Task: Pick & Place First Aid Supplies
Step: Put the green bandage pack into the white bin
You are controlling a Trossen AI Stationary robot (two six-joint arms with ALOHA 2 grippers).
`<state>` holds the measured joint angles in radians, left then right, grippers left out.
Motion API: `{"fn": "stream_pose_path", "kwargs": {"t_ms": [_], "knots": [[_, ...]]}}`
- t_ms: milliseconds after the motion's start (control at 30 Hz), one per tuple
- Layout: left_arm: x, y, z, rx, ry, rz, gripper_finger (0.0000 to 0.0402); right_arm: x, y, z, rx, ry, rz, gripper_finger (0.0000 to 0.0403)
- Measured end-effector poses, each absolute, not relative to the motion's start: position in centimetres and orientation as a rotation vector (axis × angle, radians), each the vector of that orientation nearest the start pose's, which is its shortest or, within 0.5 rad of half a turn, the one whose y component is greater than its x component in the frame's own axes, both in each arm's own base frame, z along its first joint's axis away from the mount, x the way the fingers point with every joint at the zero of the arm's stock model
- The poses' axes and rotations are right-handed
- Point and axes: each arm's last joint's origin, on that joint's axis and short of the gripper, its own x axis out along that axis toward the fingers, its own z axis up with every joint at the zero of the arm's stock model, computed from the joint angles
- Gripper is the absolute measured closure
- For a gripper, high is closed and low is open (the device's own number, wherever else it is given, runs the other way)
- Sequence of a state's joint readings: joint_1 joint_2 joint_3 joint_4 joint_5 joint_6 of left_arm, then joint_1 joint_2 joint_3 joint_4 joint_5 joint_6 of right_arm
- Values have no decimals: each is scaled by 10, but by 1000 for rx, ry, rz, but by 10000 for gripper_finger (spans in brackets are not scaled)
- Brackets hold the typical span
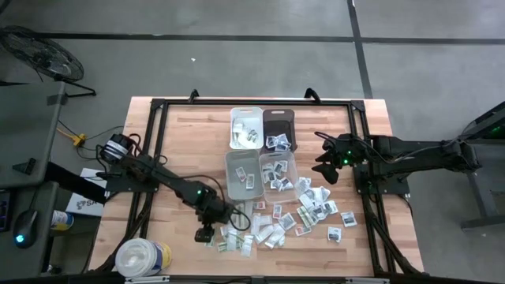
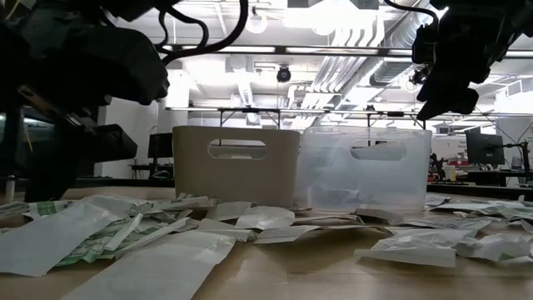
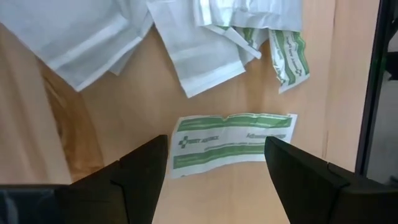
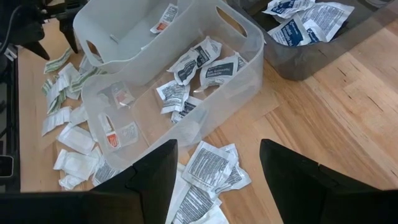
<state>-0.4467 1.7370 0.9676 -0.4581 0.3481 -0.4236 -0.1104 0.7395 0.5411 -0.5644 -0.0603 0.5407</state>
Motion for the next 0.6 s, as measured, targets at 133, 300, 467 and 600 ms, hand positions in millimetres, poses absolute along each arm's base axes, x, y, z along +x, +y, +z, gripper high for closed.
{"fn": "stream_pose_path", "kwargs": {"t_ms": [133, 300, 467, 600], "knots": [[277, -148, 147, -288, 1383, -408, 148, 146, -14, 225, 579, 730, -254, 181], [276, -147, 146, -291, 1388, -380, 202, 146, -14, 225, 578, 730, -255, 181], [276, -146, 145, -280, 1395, -358, 266, 146, -14, 225, 578, 730, -256, 181], [275, -146, 144, -281, 1402, -339, 315, 146, -15, 225, 578, 729, -256, 181]]}}
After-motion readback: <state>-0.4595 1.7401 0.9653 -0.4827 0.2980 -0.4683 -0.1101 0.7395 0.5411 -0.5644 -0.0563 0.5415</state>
